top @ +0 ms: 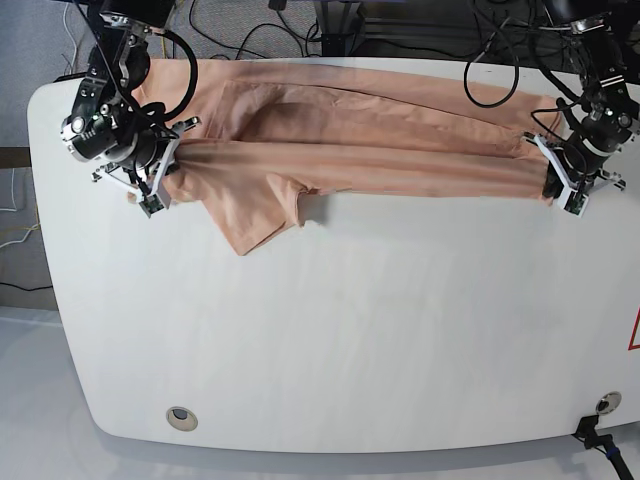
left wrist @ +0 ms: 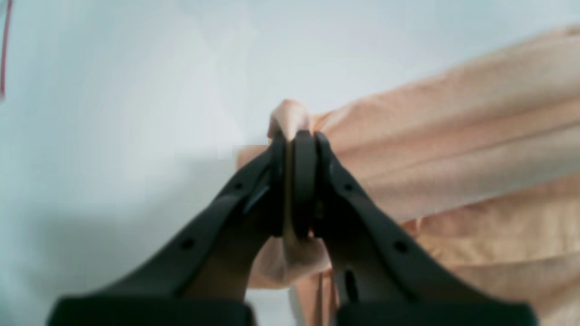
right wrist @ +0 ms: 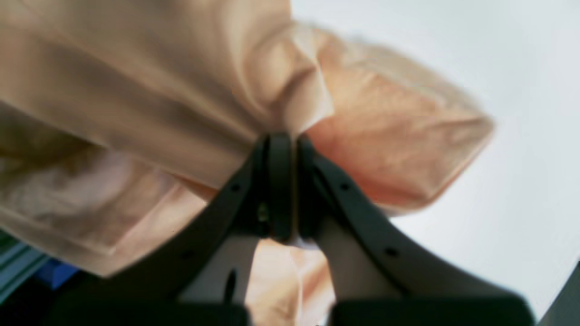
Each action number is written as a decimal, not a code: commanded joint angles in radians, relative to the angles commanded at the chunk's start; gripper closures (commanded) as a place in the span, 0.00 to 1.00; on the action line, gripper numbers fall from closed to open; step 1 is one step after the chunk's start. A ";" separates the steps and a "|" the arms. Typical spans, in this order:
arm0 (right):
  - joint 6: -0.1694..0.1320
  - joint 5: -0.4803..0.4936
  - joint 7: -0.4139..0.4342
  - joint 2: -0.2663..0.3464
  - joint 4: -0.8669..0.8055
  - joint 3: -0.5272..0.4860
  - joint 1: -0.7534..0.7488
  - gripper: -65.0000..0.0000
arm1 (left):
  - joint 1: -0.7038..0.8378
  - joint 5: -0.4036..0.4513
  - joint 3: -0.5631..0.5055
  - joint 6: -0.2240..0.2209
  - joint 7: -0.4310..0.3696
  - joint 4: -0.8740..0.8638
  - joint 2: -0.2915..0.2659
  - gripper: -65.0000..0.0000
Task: Fold the T-shirt properly
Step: 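Lift the hem corners and fold them over toward the shoulder edge, then release the hem and pull the folded shirt edge with the right gripper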
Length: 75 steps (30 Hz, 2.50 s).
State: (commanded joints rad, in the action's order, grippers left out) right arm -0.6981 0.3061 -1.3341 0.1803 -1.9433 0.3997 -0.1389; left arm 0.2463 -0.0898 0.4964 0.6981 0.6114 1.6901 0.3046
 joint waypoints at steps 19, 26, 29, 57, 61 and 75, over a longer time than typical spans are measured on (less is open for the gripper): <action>0.000 0.002 0.006 0.017 -0.002 -0.078 0.077 0.41 | -0.026 0.000 -0.002 0.000 0.063 0.005 0.044 0.53; 0.000 -0.009 0.068 -0.072 0.089 -0.078 0.245 0.41 | -0.107 -0.002 -0.015 0.000 0.061 0.018 0.002 0.53; 0.000 -0.006 0.121 -0.100 0.204 -0.078 0.288 0.41 | -0.112 -0.002 -0.040 0.000 0.061 0.023 -0.012 0.53; 0.000 0.002 0.295 -0.173 0.566 -0.133 0.310 0.61 | -0.107 0.000 -0.061 0.000 0.060 0.020 -0.041 0.53; 0.000 0.012 0.288 -0.173 0.532 -0.135 0.311 1.00 | -0.107 0.000 -0.061 0.000 0.060 0.018 -0.041 0.53; 0.000 0.522 -0.006 -0.146 0.158 -0.130 0.103 1.00 | -0.112 0.000 -0.061 0.000 0.058 -0.038 -0.041 0.53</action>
State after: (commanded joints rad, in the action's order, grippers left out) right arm -0.6981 0.8278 -1.3403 0.0345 -1.7852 0.2693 -0.0361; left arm 0.1343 -0.0898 0.4350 0.6981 0.6697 1.6517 0.2631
